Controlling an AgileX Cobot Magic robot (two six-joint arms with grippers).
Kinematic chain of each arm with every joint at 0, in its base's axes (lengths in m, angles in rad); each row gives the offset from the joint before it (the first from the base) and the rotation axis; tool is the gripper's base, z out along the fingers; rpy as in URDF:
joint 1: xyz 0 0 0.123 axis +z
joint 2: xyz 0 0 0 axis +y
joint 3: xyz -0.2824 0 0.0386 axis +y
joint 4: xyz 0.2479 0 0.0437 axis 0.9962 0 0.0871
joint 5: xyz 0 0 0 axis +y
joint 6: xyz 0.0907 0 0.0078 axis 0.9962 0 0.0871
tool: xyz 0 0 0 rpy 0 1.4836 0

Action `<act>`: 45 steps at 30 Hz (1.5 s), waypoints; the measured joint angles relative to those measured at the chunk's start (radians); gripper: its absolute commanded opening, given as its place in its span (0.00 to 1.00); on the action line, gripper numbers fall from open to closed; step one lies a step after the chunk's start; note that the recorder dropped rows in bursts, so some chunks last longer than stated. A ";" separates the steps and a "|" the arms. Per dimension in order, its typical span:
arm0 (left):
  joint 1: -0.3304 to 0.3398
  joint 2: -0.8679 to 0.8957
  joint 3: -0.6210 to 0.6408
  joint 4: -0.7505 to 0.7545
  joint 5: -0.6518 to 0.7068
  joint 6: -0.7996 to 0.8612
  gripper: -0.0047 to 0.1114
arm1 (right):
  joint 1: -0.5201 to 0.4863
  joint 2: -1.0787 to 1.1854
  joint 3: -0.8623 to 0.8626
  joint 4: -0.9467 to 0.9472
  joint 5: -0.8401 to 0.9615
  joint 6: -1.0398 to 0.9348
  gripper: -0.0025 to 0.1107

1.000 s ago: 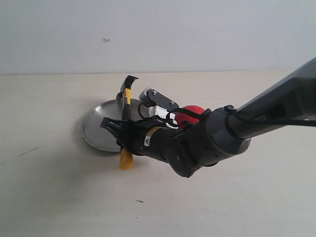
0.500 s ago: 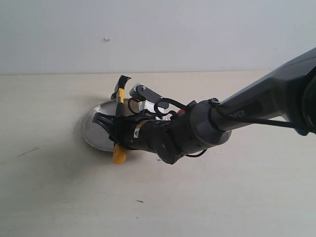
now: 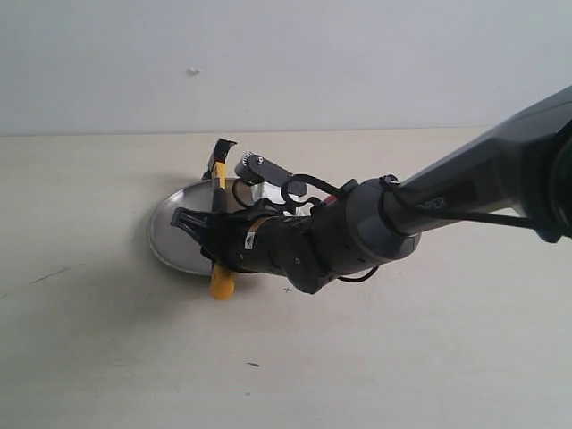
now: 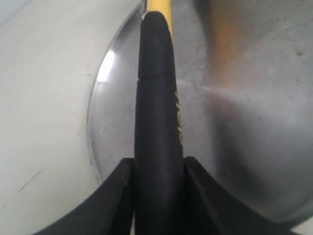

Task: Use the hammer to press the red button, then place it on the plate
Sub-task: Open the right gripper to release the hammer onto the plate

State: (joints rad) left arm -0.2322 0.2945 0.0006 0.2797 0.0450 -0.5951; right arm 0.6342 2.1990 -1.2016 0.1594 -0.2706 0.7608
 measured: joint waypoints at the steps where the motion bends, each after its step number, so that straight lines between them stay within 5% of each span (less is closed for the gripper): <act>1: 0.000 0.000 0.000 0.000 0.000 0.000 0.04 | 0.000 0.000 0.000 -0.002 0.016 -0.003 0.42; 7: 0.000 0.000 0.000 0.000 0.000 -0.002 0.04 | 0.006 -0.002 0.000 -0.012 0.050 -0.019 0.54; 22: 0.000 0.000 0.000 0.000 0.000 -0.003 0.04 | -0.002 -0.156 -0.002 -0.018 0.204 -0.159 0.54; 26: 0.000 0.000 0.000 0.000 0.000 -0.003 0.04 | -0.002 -0.227 0.048 -0.027 0.192 -0.194 0.46; 33: 0.000 0.000 0.000 0.000 0.000 -0.003 0.04 | -0.002 -0.458 0.323 -0.079 0.033 -0.258 0.02; 39: 0.000 0.000 0.000 0.000 0.000 -0.003 0.04 | -0.002 -0.790 0.638 -0.196 -0.183 -0.261 0.02; 45: 0.000 0.000 0.000 0.000 0.000 -0.003 0.04 | -0.002 -1.044 0.812 -0.233 -0.160 -0.265 0.02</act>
State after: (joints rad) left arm -0.2322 0.2945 0.0006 0.2797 0.0450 -0.5976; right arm 0.6322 1.1551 -0.3900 -0.0737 -0.4307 0.4955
